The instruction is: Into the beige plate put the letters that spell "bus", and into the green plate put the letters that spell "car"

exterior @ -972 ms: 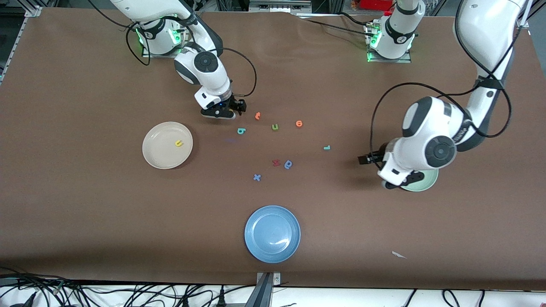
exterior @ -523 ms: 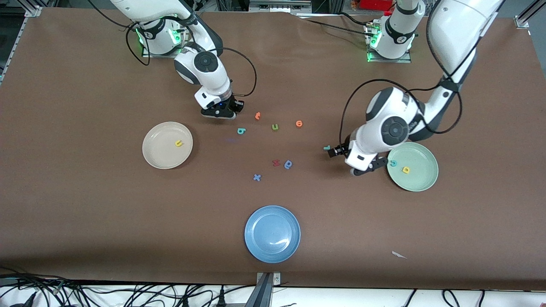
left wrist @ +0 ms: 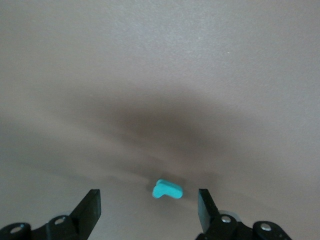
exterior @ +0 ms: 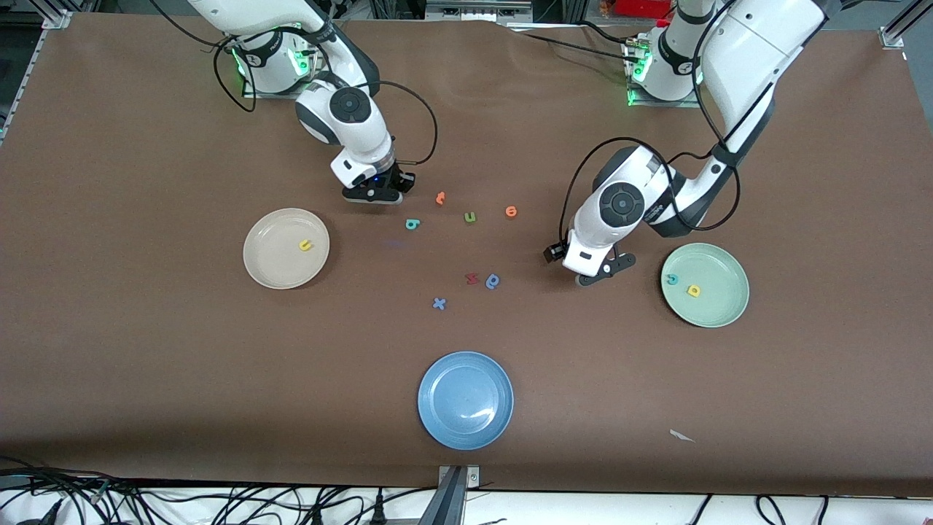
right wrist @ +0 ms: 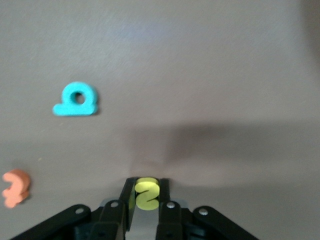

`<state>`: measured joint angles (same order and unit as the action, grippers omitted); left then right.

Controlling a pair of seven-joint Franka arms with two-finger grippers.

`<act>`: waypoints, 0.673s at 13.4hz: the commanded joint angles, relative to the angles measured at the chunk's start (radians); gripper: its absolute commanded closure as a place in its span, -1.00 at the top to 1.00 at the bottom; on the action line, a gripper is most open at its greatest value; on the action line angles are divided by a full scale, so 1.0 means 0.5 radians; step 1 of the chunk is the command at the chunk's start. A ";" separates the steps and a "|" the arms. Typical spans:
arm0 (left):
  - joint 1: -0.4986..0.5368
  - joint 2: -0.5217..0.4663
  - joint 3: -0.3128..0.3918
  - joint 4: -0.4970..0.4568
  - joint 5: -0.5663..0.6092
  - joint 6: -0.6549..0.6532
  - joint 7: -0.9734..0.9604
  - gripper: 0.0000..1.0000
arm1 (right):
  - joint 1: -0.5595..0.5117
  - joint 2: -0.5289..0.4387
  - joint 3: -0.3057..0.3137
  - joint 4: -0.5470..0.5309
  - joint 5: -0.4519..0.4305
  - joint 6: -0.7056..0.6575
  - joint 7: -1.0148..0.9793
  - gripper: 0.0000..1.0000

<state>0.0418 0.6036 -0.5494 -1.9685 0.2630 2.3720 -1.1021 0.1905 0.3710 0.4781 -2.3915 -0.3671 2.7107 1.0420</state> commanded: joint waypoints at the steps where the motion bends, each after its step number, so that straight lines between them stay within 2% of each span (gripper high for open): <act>1: -0.031 0.066 0.004 0.004 0.072 0.079 -0.106 0.62 | -0.181 -0.214 0.047 -0.028 -0.033 -0.239 -0.257 -1.00; 3: -0.031 0.090 0.007 0.001 0.072 0.110 -0.115 0.54 | -0.389 -0.309 0.139 -0.028 -0.030 -0.389 -0.506 -1.00; 6: -0.031 0.103 0.010 0.001 0.097 0.110 -0.115 0.22 | -0.629 -0.362 0.148 -0.028 -0.030 -0.473 -0.954 -1.00; 7: -0.031 0.103 0.010 0.001 0.097 0.110 -0.115 0.17 | -0.696 -0.359 0.148 -0.028 -0.030 -0.473 -1.070 -1.00; 9: -0.035 0.106 0.013 0.001 0.097 0.110 -0.115 0.01 | -0.755 -0.356 0.142 -0.025 -0.024 -0.473 -1.203 -1.00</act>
<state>0.0292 0.6539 -0.5469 -1.9685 0.2735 2.4161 -1.1323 -0.1486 0.2095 0.5287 -2.3919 -0.3708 2.4834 0.5001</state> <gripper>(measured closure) 0.414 0.771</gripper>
